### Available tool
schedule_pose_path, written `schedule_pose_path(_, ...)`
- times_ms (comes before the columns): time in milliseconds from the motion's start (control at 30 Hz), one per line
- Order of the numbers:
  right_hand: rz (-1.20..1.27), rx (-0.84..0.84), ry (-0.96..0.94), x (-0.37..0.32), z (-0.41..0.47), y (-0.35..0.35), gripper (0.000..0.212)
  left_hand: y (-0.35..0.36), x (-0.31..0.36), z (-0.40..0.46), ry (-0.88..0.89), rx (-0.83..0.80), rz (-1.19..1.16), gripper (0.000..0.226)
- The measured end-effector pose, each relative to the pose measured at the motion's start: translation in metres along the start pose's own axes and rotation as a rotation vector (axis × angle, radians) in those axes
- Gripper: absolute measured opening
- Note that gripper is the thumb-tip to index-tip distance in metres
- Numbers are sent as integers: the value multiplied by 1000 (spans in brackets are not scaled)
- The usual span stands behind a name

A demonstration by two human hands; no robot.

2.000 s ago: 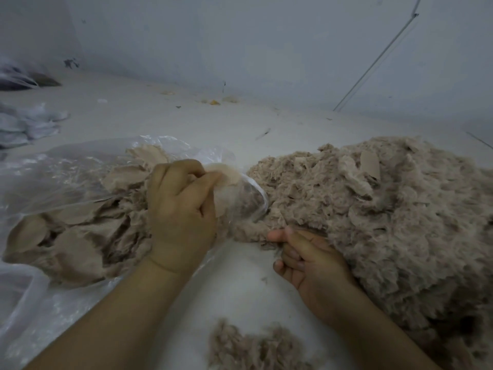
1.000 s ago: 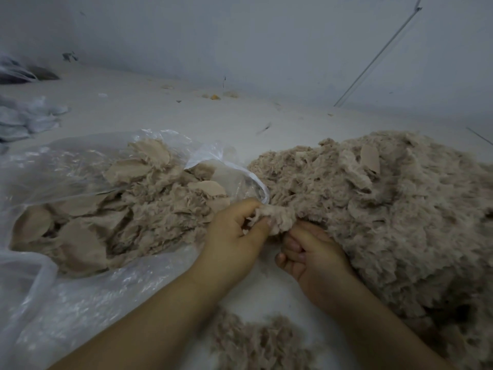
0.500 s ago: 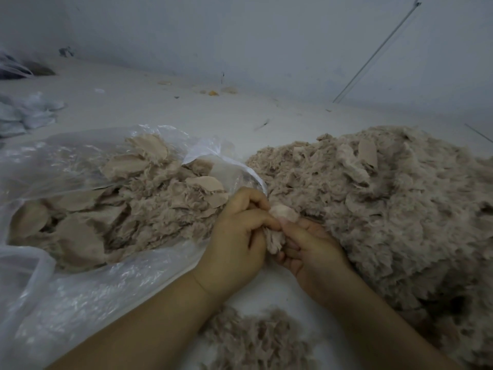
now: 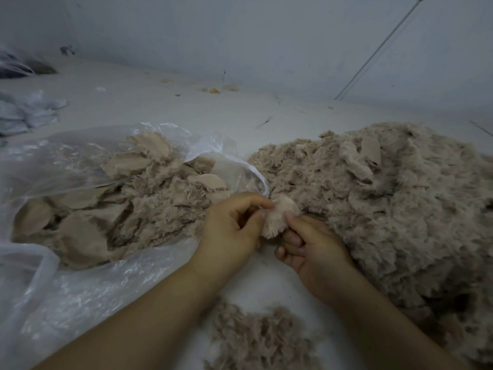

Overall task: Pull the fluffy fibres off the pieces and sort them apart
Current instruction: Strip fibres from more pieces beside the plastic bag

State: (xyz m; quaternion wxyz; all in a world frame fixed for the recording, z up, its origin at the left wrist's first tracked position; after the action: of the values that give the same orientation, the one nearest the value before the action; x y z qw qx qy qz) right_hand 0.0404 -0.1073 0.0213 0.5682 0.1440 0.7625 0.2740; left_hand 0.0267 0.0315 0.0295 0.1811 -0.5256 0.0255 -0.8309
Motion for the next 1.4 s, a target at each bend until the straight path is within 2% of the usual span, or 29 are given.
schedule_pose_path(167,-166,-96,-19,2,-1,1,29,1,2,-3,24,-53,70,30)
schedule_pose_path(267,-174,-79,-13,2,-1,0,33,-1,2,-2,43,-7,98,26)
schedule_pose_path(400,-140,-86,-13,1,-2,1,41,-3,-1,1,3,11,90,32)
schedule_pose_path(467,-84,-109,-19,0,-2,2,28,-1,1,0,20,-10,107,26)
schedule_pose_path(533,-134,-122,-27,1,-2,2,14,1,4,-2,37,-7,134,21)
schedule_pose_path(667,-183,-70,-18,2,-1,0,30,-1,5,-2,92,40,202,19)
schedule_pose_path(800,-81,-80,-19,-1,-4,4,23,-3,7,0,189,20,247,20)
schedule_pose_path(900,-65,19,-4,1,-1,2,23,0,10,-2,227,-21,250,23)
schedule_pose_path(1000,14,71,15,1,1,0,27,-2,10,-1,246,10,316,26)
schedule_pose_path(1133,-48,83,-13,2,1,1,37,-19,12,8,308,124,555,29)
schedule_pose_path(1233,-76,83,-14,2,1,0,36,-36,-1,23,277,175,976,27)
schedule_pose_path(1300,-76,82,-12,3,2,1,35,-42,-10,26,92,86,1303,20)
schedule_pose_path(1367,-77,83,-15,3,2,1,34,-43,-13,22,-112,-2,1466,20)
schedule_pose_path(1400,-75,83,-17,3,2,1,34,-42,-13,21,-131,-6,1508,21)
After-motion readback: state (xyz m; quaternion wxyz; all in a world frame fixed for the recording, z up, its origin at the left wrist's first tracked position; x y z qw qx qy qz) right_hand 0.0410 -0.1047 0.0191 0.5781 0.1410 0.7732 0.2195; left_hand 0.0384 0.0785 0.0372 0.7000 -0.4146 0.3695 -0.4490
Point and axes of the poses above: each hand's wrist, its own z-axis towards the middle knuckle, its own y-axis out of the palm, x = y × z, the point moved 2 cm from there along z, towards the middle knuckle, and after that the axes turned 9 degrees about z, right-handed, at the moved point
